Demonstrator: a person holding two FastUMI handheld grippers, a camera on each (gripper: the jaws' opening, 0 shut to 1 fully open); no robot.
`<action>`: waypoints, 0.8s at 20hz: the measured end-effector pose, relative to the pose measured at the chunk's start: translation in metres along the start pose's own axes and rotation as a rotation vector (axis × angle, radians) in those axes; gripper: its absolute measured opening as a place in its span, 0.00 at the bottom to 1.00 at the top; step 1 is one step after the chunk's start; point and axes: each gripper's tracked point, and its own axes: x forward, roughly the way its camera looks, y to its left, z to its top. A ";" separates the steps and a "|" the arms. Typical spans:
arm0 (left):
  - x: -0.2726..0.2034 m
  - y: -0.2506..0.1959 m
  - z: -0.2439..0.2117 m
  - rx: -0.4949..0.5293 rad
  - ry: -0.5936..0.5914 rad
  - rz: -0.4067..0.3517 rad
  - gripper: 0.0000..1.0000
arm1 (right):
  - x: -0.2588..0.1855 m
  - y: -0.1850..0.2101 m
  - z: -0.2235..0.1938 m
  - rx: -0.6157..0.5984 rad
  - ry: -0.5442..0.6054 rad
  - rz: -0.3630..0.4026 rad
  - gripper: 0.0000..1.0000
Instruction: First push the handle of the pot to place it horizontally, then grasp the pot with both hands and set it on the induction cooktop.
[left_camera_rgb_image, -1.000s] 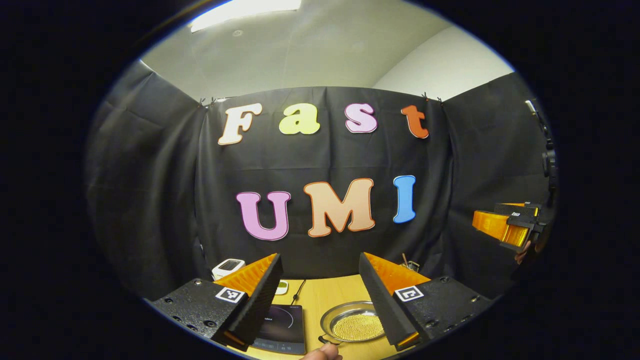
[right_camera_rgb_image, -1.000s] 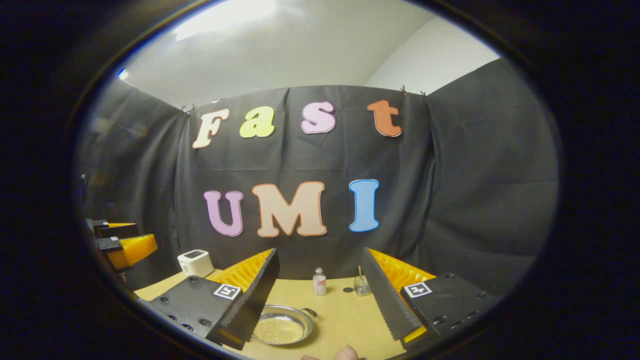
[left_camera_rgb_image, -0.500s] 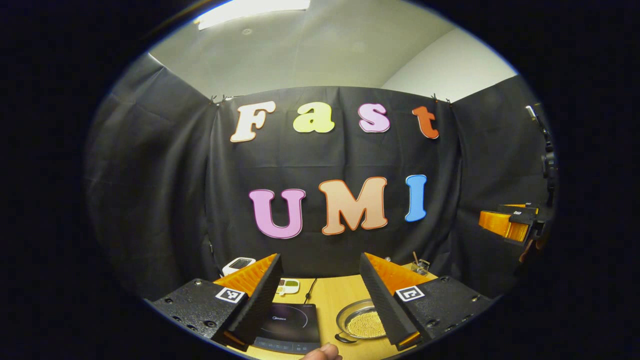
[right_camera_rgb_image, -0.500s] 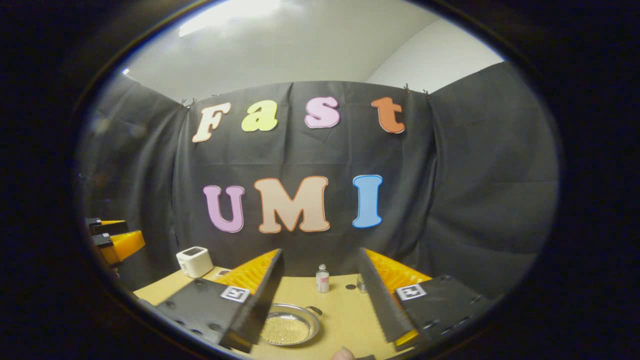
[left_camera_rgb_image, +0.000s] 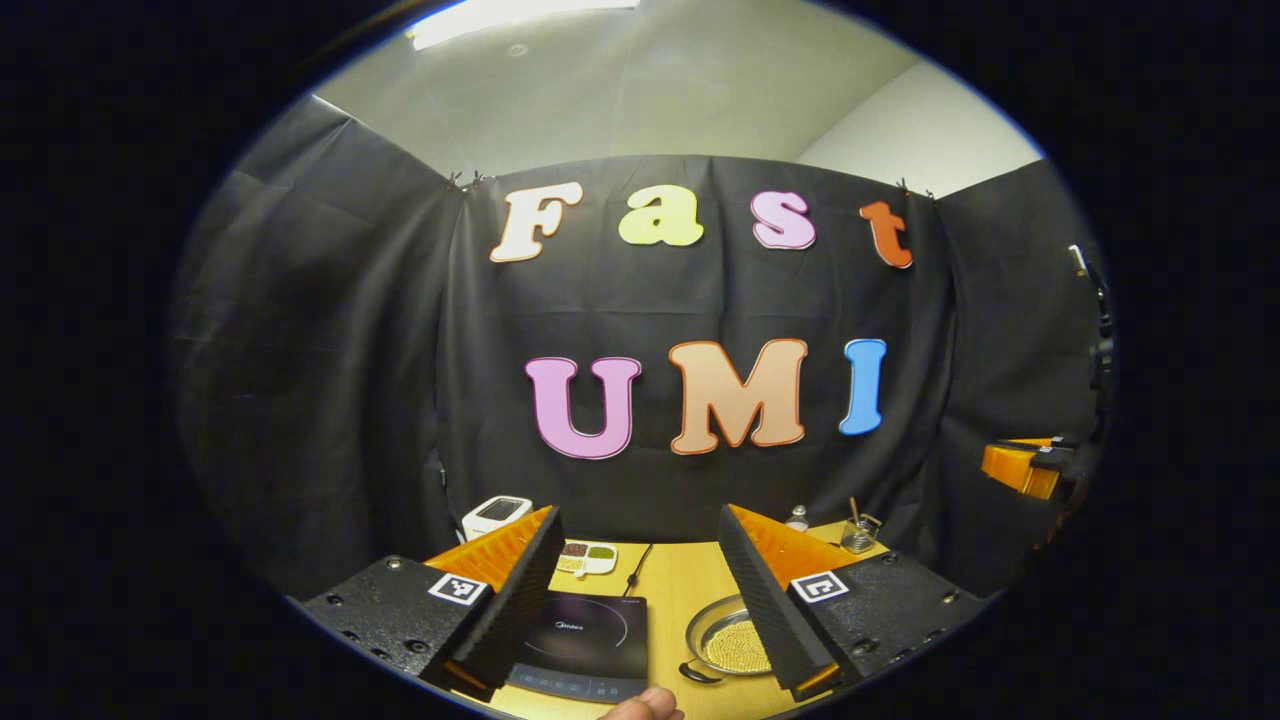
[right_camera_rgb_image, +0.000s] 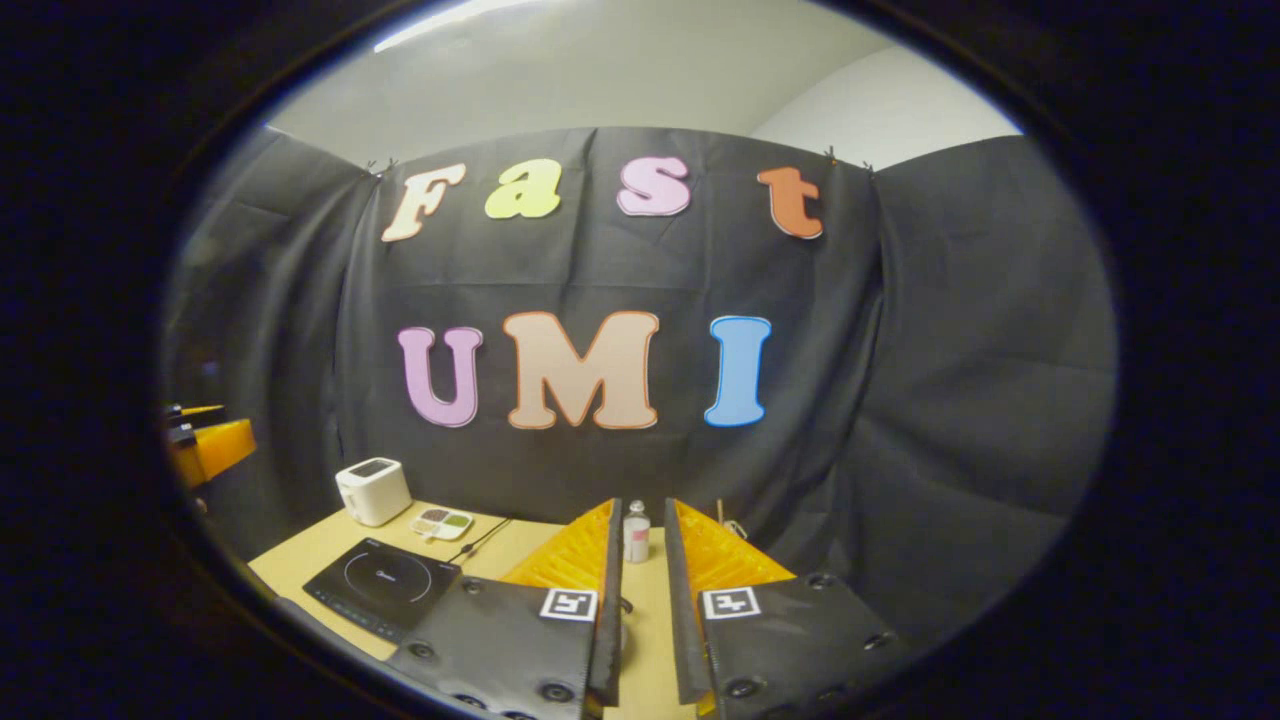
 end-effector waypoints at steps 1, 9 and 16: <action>0.001 0.000 0.003 0.001 -0.006 0.013 0.95 | 0.010 -0.003 -0.010 0.000 0.014 0.009 0.13; 0.005 -0.004 -0.014 0.030 0.051 0.101 0.94 | 0.033 0.043 -0.064 0.037 0.088 0.219 0.05; 0.040 0.037 -0.036 0.010 0.057 0.100 0.94 | 0.039 0.091 -0.142 0.100 0.283 0.262 0.02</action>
